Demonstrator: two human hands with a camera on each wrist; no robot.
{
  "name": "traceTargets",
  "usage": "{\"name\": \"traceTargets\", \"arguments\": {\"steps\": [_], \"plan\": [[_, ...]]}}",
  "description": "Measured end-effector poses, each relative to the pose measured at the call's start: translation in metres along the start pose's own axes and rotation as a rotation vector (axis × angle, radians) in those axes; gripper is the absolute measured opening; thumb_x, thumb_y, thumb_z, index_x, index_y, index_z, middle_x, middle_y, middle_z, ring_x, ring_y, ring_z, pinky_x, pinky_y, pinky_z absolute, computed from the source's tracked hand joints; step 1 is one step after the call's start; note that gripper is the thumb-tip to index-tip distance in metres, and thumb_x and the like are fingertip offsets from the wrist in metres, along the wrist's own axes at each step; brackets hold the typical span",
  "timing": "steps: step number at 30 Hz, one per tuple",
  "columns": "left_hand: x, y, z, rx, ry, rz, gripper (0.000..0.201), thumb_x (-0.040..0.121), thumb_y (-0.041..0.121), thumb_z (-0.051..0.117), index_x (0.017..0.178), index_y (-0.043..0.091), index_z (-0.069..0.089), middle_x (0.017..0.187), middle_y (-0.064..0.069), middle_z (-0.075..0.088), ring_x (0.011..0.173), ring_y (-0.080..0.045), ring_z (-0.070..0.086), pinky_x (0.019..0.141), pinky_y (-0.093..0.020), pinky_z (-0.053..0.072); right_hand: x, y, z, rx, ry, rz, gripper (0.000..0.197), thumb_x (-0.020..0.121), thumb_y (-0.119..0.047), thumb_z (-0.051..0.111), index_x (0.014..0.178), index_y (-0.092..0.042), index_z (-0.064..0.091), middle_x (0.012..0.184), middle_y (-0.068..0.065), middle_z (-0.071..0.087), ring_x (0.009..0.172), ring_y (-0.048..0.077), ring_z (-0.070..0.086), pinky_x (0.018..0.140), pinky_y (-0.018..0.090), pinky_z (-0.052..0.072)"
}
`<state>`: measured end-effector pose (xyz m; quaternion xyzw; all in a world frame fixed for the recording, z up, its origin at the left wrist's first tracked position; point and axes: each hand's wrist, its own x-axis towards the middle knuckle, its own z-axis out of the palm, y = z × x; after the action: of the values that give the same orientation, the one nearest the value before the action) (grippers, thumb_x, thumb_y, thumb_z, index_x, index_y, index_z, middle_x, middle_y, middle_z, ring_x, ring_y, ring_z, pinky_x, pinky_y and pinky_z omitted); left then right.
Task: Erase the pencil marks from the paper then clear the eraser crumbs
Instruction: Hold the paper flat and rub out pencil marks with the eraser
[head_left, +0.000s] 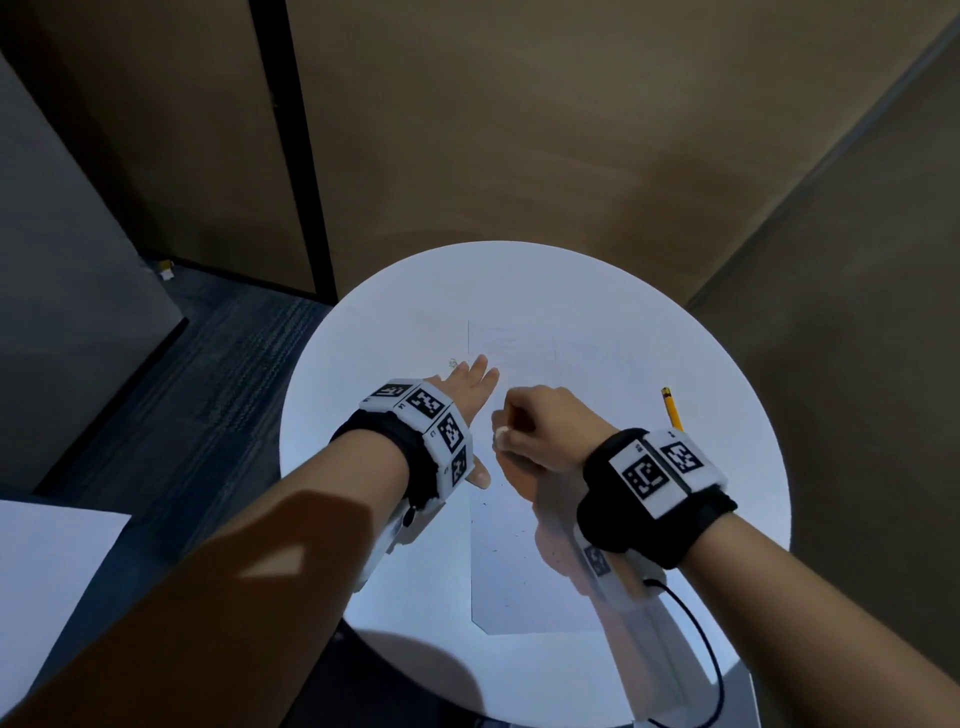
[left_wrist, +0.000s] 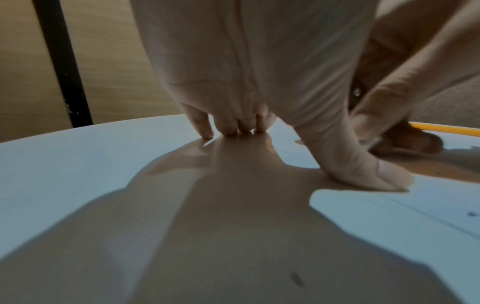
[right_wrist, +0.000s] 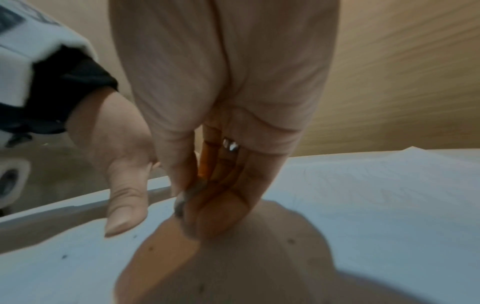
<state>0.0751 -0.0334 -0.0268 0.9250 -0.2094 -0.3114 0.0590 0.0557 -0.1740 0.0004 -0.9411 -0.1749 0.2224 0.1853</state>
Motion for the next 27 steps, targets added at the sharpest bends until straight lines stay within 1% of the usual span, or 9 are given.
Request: {"name": "traceTargets", "arguments": {"steps": [4, 8, 11, 13, 17, 18, 21, 23, 27], "plan": [[0.003, -0.006, 0.007, 0.013, 0.000, 0.000, 0.126, 0.073, 0.050, 0.075, 0.148, 0.011, -0.017, 0.155, -0.007, -0.024, 0.146, -0.025, -0.013, 0.116, -0.043, 0.008, -0.004, 0.000, -0.006, -0.050, -0.146, -0.001, 0.032, 0.085, -0.020, 0.063, 0.064, -0.025, 0.040, 0.068, -0.011, 0.046, 0.062, 0.000, 0.043, 0.052, 0.016, 0.030], [0.003, -0.002, 0.002, 0.006, 0.002, 0.008, 0.123, 0.074, 0.045, 0.076, 0.149, 0.009, -0.016, 0.156, -0.009, -0.023, 0.146, -0.027, -0.011, 0.116, -0.045, 0.009, 0.001, -0.002, -0.001, 0.076, 0.032, 0.019, 0.017, 0.088, -0.017, 0.060, 0.075, -0.017, 0.048, 0.084, -0.004, 0.060, 0.077, 0.012, 0.049, 0.055, 0.011, 0.030], [0.004, -0.004, 0.004, 0.002, 0.010, 0.005, 0.124, 0.074, 0.046, 0.076, 0.149, 0.010, -0.017, 0.156, -0.007, -0.024, 0.146, -0.026, -0.012, 0.116, -0.045, 0.008, -0.005, 0.001, 0.003, 0.028, -0.057, 0.018, 0.023, 0.087, -0.019, 0.059, 0.070, -0.020, 0.044, 0.072, -0.012, 0.049, 0.073, 0.012, 0.047, 0.052, 0.013, 0.028], [0.007, -0.009, 0.010, 0.003, 0.016, 0.005, 0.126, 0.072, 0.050, 0.075, 0.149, 0.012, -0.018, 0.155, -0.007, -0.025, 0.145, -0.025, -0.013, 0.117, -0.042, 0.006, -0.006, 0.000, -0.002, -0.009, -0.131, 0.019, 0.028, 0.085, -0.021, 0.063, 0.066, -0.023, 0.042, 0.070, -0.011, 0.047, 0.070, 0.011, 0.048, 0.054, 0.015, 0.031], [0.010, -0.012, 0.012, 0.011, 0.023, 0.013, 0.128, 0.071, 0.053, 0.075, 0.148, 0.013, -0.019, 0.155, -0.006, -0.025, 0.146, -0.025, -0.013, 0.117, -0.042, 0.006, -0.001, -0.002, 0.002, 0.094, 0.036, 0.021, 0.011, 0.088, -0.018, 0.059, 0.081, -0.015, 0.050, 0.086, -0.001, 0.059, 0.078, 0.012, 0.049, 0.058, 0.019, 0.033], [0.010, -0.011, 0.012, 0.008, 0.022, 0.012, 0.128, 0.071, 0.052, 0.076, 0.149, 0.013, -0.018, 0.155, -0.006, -0.025, 0.146, -0.025, -0.013, 0.117, -0.043, 0.006, -0.003, -0.001, 0.004, 0.097, 0.058, 0.014, 0.010, 0.090, -0.017, 0.056, 0.082, -0.015, 0.049, 0.084, -0.004, 0.059, 0.079, 0.012, 0.048, 0.057, 0.016, 0.032], [0.011, -0.012, 0.013, -0.003, 0.028, 0.012, 0.129, 0.070, 0.053, 0.076, 0.148, 0.014, -0.019, 0.155, -0.006, -0.025, 0.145, -0.023, -0.014, 0.117, -0.043, 0.005, -0.009, 0.003, 0.004, 0.013, -0.060, 0.006, 0.025, 0.089, -0.018, 0.056, 0.069, -0.022, 0.041, 0.069, -0.014, 0.046, 0.069, 0.011, 0.046, 0.051, 0.012, 0.029], [0.013, -0.015, 0.015, 0.001, 0.024, 0.015, 0.129, 0.070, 0.055, 0.075, 0.148, 0.015, -0.020, 0.155, -0.005, -0.026, 0.145, -0.023, -0.015, 0.117, -0.042, 0.004, -0.011, 0.009, -0.003, 0.046, -0.128, 0.045, 0.022, 0.085, -0.019, 0.062, 0.069, -0.022, 0.047, 0.069, -0.013, 0.050, 0.067, 0.006, 0.049, 0.054, 0.013, 0.033], [0.015, -0.018, 0.016, 0.021, 0.025, 0.024, 0.128, 0.071, 0.059, 0.072, 0.148, 0.016, -0.021, 0.155, -0.004, -0.027, 0.145, -0.023, -0.015, 0.117, -0.042, 0.005, -0.011, 0.027, -0.008, 0.223, 0.134, 0.201, 0.009, 0.084, -0.018, 0.063, 0.082, -0.015, 0.054, 0.080, -0.005, 0.057, 0.077, 0.013, 0.054, 0.057, 0.015, 0.037]]}}
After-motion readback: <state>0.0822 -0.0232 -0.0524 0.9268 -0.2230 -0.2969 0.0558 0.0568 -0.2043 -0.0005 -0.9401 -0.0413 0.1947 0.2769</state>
